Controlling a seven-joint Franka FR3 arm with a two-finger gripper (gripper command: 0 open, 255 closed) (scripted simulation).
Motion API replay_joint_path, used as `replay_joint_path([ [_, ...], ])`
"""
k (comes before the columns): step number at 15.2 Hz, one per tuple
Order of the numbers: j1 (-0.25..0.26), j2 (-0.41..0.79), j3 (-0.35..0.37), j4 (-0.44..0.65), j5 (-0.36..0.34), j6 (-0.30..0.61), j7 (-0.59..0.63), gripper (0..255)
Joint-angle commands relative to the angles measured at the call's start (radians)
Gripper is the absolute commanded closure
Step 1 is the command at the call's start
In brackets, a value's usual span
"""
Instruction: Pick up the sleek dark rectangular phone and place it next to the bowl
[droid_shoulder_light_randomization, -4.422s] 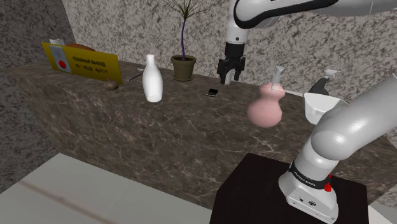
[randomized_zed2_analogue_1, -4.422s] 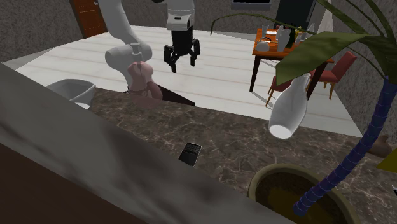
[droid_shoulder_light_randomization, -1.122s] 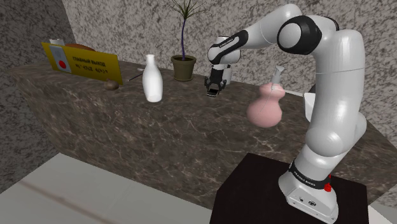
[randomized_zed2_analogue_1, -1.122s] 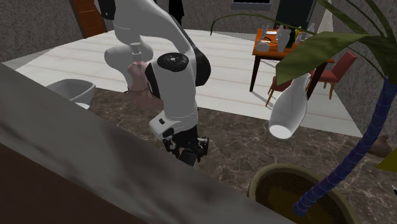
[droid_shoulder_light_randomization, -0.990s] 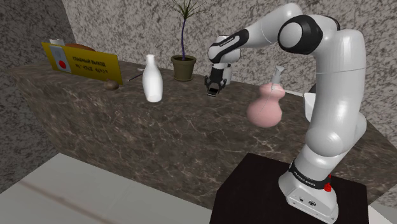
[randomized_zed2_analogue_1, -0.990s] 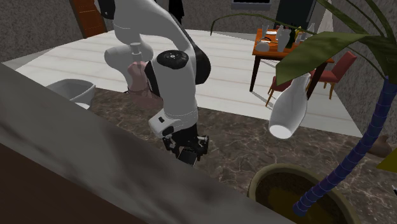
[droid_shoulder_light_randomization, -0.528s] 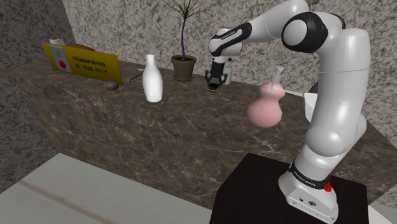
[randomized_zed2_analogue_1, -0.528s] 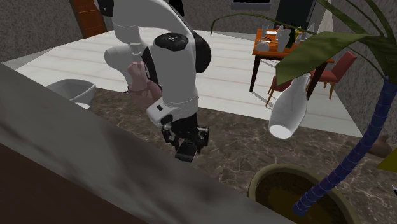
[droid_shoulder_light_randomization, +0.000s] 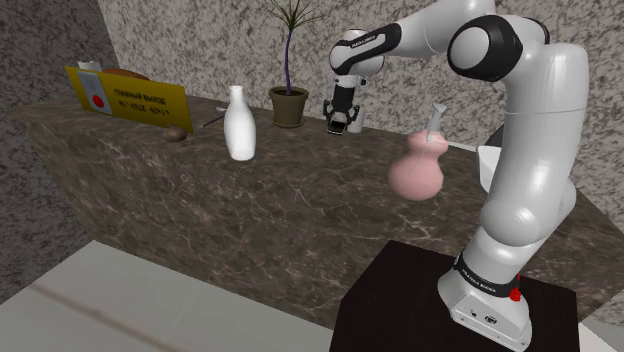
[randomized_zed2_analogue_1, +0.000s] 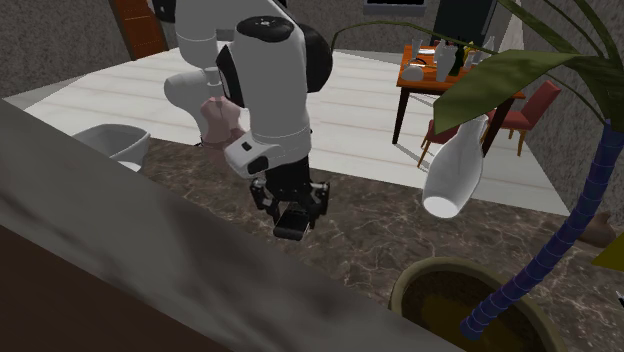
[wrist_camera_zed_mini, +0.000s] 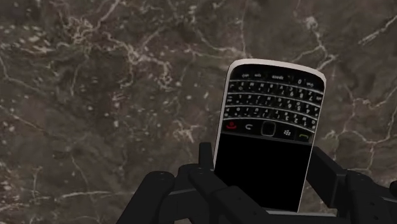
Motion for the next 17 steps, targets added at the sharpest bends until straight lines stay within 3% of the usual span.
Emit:
replay_joint_path([
  [1,0.001,-0.008,0.000,0.015,-0.002,-0.023,0.003,255],
  [17,-0.002,-0.033,-0.003,0.195,-0.009,-0.228,0.017,255],
])
